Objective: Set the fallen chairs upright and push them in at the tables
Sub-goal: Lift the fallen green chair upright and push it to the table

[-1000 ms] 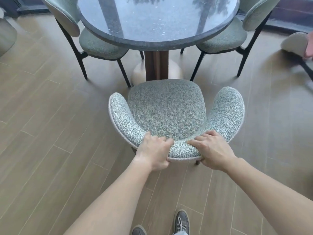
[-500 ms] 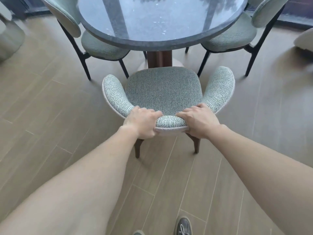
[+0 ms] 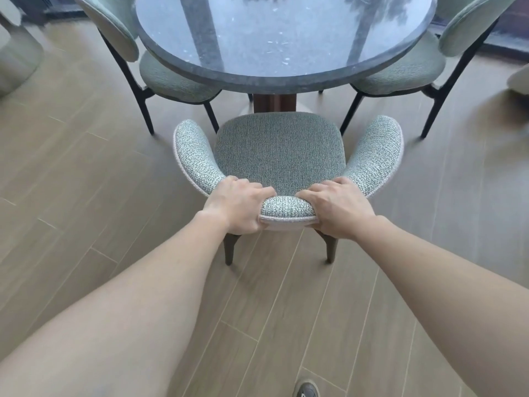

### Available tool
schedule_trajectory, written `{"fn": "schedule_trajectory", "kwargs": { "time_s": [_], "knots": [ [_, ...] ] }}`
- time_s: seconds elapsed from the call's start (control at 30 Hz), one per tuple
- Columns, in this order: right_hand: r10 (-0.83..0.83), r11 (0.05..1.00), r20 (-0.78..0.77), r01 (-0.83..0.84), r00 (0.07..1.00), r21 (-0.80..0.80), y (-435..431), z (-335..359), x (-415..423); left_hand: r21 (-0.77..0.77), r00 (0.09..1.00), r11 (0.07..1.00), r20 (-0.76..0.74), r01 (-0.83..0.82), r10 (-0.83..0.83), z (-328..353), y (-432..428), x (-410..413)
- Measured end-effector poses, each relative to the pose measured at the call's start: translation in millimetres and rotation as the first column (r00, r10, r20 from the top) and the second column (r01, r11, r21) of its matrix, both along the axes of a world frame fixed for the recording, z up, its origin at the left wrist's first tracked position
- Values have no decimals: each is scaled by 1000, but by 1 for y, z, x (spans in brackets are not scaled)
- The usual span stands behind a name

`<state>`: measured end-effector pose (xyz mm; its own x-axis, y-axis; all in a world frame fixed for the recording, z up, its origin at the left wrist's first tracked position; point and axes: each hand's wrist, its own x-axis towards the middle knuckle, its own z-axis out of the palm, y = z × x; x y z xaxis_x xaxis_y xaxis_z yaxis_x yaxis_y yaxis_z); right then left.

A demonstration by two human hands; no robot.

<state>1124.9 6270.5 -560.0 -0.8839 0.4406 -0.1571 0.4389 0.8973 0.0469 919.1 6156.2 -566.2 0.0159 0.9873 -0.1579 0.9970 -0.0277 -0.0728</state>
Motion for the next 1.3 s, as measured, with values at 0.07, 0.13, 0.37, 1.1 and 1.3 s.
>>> {"fn": "schedule_trajectory", "kwargs": {
  "time_s": [0.07, 0.13, 0.37, 1.1, 1.3],
  "knots": [
    [-4, 1000, -2, 4, 1000, -15, 0, 0, 0, -1, 1000, 1000, -1, 5, -5, 0, -1, 1],
    [-4, 1000, 12, 4, 1000, -17, 0, 0, 0, 0, 1000, 1000, 4, 0, 0, 0, -1, 1],
    [70, 997, 105, -67, 992, -32, 7, 5, -6, -2, 1000, 1000, 8, -11, 11, 2, -2, 2],
    [75, 994, 140, -85, 987, 64, 37, 3, 77, -51, 997, 997, 63, 54, -51, 10, 27, 80],
    [117, 993, 38, -115, 992, -38, 46, -2, 87, -61, 997, 997, 60, -37, 41, 9, 27, 94]
  ]
}}
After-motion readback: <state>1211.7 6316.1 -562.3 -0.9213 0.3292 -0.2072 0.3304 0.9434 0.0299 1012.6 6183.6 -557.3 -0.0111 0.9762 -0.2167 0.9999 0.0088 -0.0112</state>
